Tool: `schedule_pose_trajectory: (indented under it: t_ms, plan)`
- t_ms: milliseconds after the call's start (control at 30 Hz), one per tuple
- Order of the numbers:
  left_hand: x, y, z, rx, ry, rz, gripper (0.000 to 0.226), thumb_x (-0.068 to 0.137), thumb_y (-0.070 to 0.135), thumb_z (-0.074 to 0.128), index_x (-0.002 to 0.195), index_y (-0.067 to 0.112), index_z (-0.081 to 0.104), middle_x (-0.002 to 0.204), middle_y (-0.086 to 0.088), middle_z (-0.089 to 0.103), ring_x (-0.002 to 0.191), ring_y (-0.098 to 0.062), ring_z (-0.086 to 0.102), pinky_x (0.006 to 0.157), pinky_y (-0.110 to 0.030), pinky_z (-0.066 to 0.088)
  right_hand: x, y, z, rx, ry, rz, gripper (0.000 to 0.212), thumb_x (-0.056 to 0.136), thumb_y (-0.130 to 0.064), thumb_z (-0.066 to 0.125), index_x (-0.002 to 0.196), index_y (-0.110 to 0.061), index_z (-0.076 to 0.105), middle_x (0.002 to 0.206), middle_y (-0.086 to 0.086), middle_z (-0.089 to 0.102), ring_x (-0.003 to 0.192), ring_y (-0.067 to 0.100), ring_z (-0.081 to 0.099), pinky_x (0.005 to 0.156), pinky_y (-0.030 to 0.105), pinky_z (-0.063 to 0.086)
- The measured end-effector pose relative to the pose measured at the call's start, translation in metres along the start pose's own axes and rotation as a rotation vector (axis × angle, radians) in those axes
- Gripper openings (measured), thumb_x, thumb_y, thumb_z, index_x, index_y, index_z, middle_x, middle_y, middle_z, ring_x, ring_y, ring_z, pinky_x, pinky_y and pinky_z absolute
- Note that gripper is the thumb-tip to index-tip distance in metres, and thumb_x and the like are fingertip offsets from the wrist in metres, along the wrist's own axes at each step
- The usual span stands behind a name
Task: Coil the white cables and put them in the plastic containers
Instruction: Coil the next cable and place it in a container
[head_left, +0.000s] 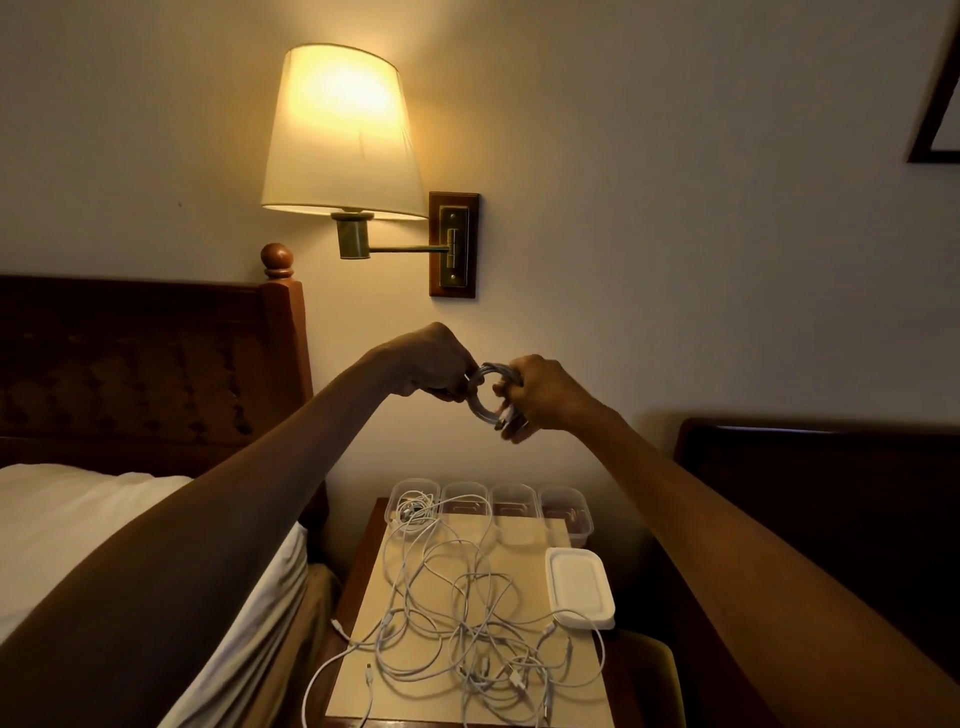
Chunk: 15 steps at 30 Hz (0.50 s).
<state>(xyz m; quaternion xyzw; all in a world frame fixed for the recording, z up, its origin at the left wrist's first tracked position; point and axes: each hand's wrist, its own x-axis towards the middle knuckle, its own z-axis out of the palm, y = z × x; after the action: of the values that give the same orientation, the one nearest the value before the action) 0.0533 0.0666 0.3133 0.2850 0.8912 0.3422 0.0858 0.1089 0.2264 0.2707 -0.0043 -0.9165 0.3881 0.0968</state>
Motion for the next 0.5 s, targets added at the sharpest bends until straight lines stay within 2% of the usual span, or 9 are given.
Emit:
schedule_pose_trajectory:
  t_ms: [67, 100, 167, 233, 300, 400, 500]
  plan:
    - [0.0, -0.008, 0.003, 0.088, -0.02, 0.083, 0.025, 0.088, -0.002, 0.062, 0.111, 0.004, 0.072, 0.093, -0.008, 0.07, 0.082, -0.019, 0.065, 0.07, -0.027, 0.055, 0.001, -0.002, -0.003, -0.056, -0.111, 0.068, 0.02, 0.091, -0.002, 0.062, 0.11, -0.001, 0.058, 0.109, 0.017, 0.066, 0.089, 0.031, 0.07, 0.082, 0.041, 0.059]
    - [0.0, -0.012, 0.002, 0.133, -0.04, 0.137, 0.027, 0.088, -0.001, 0.063, 0.112, 0.006, 0.072, 0.092, -0.009, 0.071, 0.083, -0.024, 0.067, 0.072, -0.033, 0.056, -0.001, -0.002, -0.005, -0.056, -0.161, 0.071, 0.02, 0.091, 0.001, 0.06, 0.111, 0.001, 0.058, 0.111, 0.018, 0.065, 0.092, 0.03, 0.07, 0.082, 0.039, 0.059]
    - [-0.002, -0.021, -0.004, 0.216, -0.094, 0.255, 0.028, 0.088, 0.001, 0.065, 0.113, 0.012, 0.073, 0.091, -0.007, 0.074, 0.086, -0.028, 0.068, 0.075, -0.041, 0.058, -0.005, 0.0, -0.011, -0.018, -0.249, 0.065, 0.022, 0.092, 0.009, 0.053, 0.112, 0.003, 0.059, 0.112, 0.017, 0.063, 0.091, 0.027, 0.068, 0.072, 0.029, 0.059]
    - [-0.005, -0.026, -0.01, 0.293, -0.139, 0.34, 0.029, 0.09, 0.005, 0.065, 0.115, 0.017, 0.072, 0.09, -0.003, 0.074, 0.081, -0.022, 0.067, 0.07, -0.039, 0.057, -0.009, 0.003, -0.012, -0.016, -0.301, 0.03, 0.028, 0.092, 0.014, 0.048, 0.116, 0.005, 0.058, 0.111, 0.013, 0.061, 0.09, 0.023, 0.066, 0.067, 0.023, 0.057]
    - [-0.006, -0.03, -0.015, 0.319, -0.171, 0.365, 0.03, 0.09, 0.007, 0.065, 0.117, 0.02, 0.071, 0.091, 0.0, 0.074, 0.079, -0.019, 0.065, 0.068, -0.036, 0.054, -0.009, 0.007, -0.009, -0.035, -0.328, -0.022, 0.03, 0.092, 0.013, 0.048, 0.12, 0.005, 0.057, 0.108, 0.011, 0.062, 0.086, 0.019, 0.067, 0.07, 0.024, 0.057]
    - [-0.006, -0.038, -0.018, 0.243, -0.196, 0.366, 0.034, 0.091, 0.003, 0.064, 0.12, 0.018, 0.069, 0.092, 0.001, 0.073, 0.082, -0.018, 0.065, 0.07, -0.026, 0.052, -0.006, 0.015, -0.004, -0.001, -0.29, -0.12, 0.022, 0.096, 0.004, 0.049, 0.117, 0.001, 0.056, 0.106, 0.014, 0.066, 0.081, 0.017, 0.07, 0.076, 0.029, 0.059]
    - [-0.006, -0.056, -0.011, -0.095, -0.128, 0.37, 0.033, 0.092, -0.003, 0.059, 0.124, 0.007, 0.065, 0.102, -0.01, 0.071, 0.093, -0.02, 0.067, 0.08, -0.028, 0.057, -0.005, 0.019, -0.004, 0.155, -0.141, -0.19, 0.013, 0.1, -0.013, 0.048, 0.108, -0.004, 0.054, 0.096, 0.012, 0.068, 0.076, 0.018, 0.07, 0.077, 0.034, 0.059]
